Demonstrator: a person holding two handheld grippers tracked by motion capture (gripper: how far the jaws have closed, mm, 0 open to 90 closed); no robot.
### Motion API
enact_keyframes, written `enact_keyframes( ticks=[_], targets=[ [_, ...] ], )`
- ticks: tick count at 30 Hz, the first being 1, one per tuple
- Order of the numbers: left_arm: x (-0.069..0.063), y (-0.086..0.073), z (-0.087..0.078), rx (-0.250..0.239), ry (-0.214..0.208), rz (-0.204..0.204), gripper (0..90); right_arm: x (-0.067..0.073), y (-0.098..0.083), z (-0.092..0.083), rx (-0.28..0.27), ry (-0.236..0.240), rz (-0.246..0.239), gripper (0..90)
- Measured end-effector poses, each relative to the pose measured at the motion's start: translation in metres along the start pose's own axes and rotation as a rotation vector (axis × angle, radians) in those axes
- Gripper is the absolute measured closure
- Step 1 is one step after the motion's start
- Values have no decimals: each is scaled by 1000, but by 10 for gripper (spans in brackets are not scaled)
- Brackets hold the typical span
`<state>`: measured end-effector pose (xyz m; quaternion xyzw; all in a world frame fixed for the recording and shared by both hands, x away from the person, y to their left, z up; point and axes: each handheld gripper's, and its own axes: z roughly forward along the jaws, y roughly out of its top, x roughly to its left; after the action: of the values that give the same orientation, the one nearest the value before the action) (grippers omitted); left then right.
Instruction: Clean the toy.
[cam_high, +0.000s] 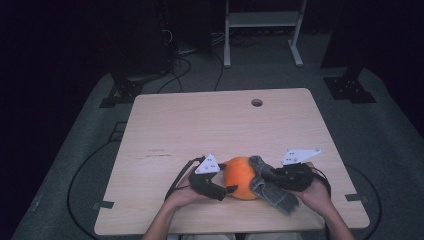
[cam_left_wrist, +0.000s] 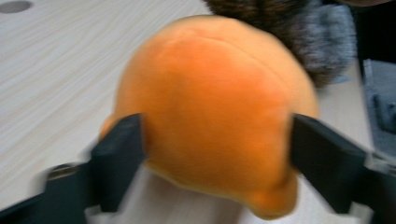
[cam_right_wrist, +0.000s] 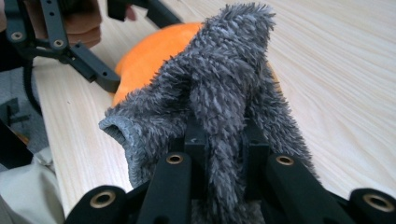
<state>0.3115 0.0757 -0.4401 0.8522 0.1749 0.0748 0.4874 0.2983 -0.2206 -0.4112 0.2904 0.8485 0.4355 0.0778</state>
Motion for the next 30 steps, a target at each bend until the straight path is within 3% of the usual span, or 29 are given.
enact_keyframes(
  ticks=[5,8,11,14,15,18,21,24,27,29,30],
  targets=[
    [-11,9,-4,-37,25,85,368,3,12,-16,15,0,-14,769],
    [-18,14,-2,-36,18,126,369,20,29,-27,-24,34,-61,769],
    [-26,16,-1,-23,18,187,365,37,40,-19,-14,52,-113,768],
    [-33,14,2,32,33,268,365,42,44,0,31,44,-125,770],
    [-34,13,3,44,37,277,364,43,43,5,51,44,-126,770],
    [-29,10,1,42,24,242,366,39,40,9,55,35,-129,772],
    [-21,4,0,67,21,218,366,29,35,3,57,-11,-102,773],
    [-17,1,-1,61,16,183,336,16,23,1,58,-12,-52,772],
    [-12,7,-4,17,19,102,204,14,16,2,42,-3,-31,773],
    [-10,11,-5,-63,10,39,185,18,16,3,36,6,-43,773],
    [-10,12,-5,-73,16,35,185,23,17,5,32,23,-57,772]
  ],
)
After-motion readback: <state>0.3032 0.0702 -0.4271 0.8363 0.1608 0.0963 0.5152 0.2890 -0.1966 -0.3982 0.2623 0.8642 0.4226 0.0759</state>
